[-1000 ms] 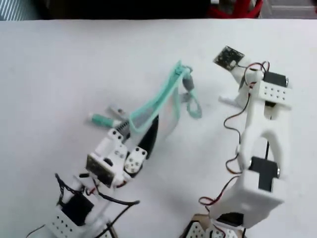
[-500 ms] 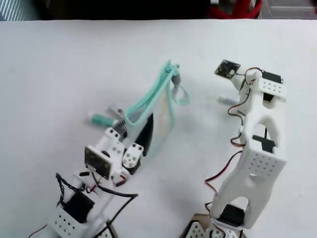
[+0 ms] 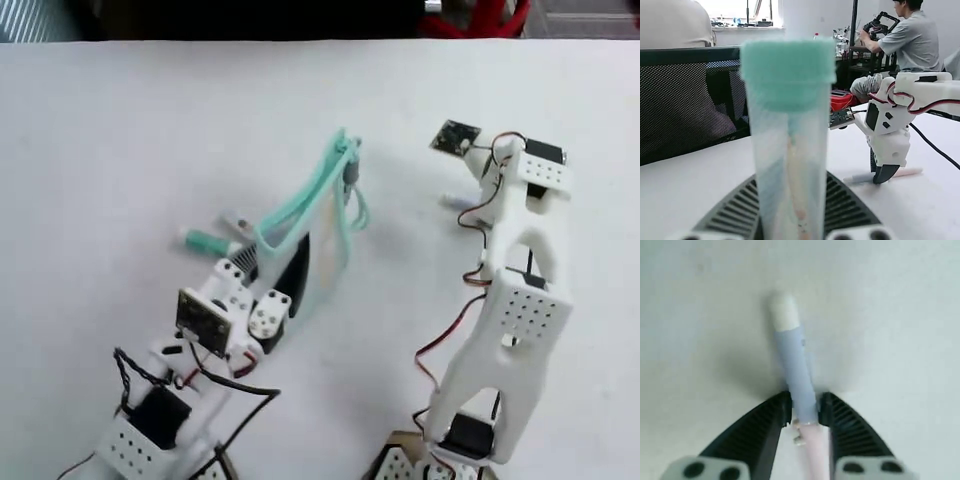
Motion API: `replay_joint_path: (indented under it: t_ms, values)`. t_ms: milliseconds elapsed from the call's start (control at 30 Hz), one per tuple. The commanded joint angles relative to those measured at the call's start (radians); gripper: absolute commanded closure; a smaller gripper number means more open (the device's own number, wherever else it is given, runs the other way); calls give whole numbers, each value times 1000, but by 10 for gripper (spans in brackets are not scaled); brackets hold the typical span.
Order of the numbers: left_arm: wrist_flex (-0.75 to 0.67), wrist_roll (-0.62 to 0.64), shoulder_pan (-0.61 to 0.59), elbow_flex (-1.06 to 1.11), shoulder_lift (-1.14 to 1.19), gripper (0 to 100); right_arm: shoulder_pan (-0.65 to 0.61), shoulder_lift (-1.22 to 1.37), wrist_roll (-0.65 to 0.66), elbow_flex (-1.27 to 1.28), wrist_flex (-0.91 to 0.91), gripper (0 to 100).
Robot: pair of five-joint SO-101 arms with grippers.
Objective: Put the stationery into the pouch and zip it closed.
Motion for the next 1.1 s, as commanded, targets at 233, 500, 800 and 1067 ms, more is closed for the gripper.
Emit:
replay_joint_path:
  t_ms: [233,500,800,1067]
  values:
    - [14,8,-12,-6,-16,951,-44,-234,-3,-23,188,981]
    - [14,6,-13,-5,-16,951,-143,-680,-215,-14,378,981]
    - [35,6,-13,-5,-16,951,-200,-1009,-497,-14,395,981]
    - [57,6,-15,-6,-16,952,-340,-1330,-763,77,490,981]
